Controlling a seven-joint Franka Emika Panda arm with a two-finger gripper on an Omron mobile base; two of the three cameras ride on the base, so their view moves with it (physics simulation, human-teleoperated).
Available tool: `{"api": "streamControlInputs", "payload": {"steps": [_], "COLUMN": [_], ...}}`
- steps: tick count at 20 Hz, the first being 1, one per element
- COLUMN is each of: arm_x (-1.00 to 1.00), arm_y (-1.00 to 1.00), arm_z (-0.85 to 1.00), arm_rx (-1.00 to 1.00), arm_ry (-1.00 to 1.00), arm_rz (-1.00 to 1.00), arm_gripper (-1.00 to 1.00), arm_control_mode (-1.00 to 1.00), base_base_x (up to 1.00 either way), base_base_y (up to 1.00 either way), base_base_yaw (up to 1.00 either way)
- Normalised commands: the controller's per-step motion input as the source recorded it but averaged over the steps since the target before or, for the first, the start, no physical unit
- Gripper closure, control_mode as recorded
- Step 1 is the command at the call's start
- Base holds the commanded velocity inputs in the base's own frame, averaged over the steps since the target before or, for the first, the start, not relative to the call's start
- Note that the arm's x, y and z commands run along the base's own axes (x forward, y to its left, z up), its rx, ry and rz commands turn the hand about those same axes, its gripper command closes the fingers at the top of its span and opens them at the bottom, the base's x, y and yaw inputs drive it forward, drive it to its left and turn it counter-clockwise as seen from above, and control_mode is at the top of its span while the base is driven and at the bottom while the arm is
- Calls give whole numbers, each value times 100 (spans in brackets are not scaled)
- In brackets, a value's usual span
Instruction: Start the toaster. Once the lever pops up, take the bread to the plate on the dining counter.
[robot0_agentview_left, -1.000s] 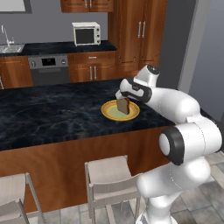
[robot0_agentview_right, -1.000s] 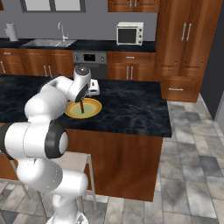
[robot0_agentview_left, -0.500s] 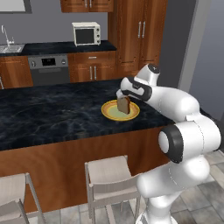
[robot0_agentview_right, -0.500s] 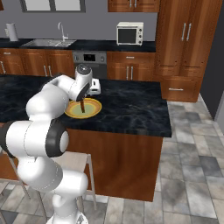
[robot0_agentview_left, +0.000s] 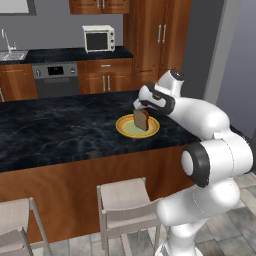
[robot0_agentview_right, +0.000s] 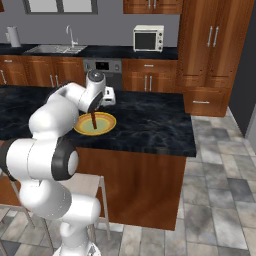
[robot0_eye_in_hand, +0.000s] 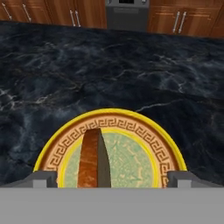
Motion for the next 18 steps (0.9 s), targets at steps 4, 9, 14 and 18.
{"api": "streamControlInputs", "payload": {"steps": [4, 9, 14, 18], "arm_x": [0, 0, -12, -48], "arm_y": [-10, -6, 3, 18], "arm_z": [19, 28, 35, 13], "arm_rx": [0, 0, 0, -2], "arm_ry": [0, 0, 0, 0], "arm_rz": [0, 0, 0, -2], "arm_gripper": [-100, -100, -100, -100], "arm_control_mode": [-100, -100, -100, -100], "base_base_x": [0, 0, 0, 0], "base_base_y": [0, 0, 0, 0], "base_base_yaw": [0, 0, 0, 0]}}
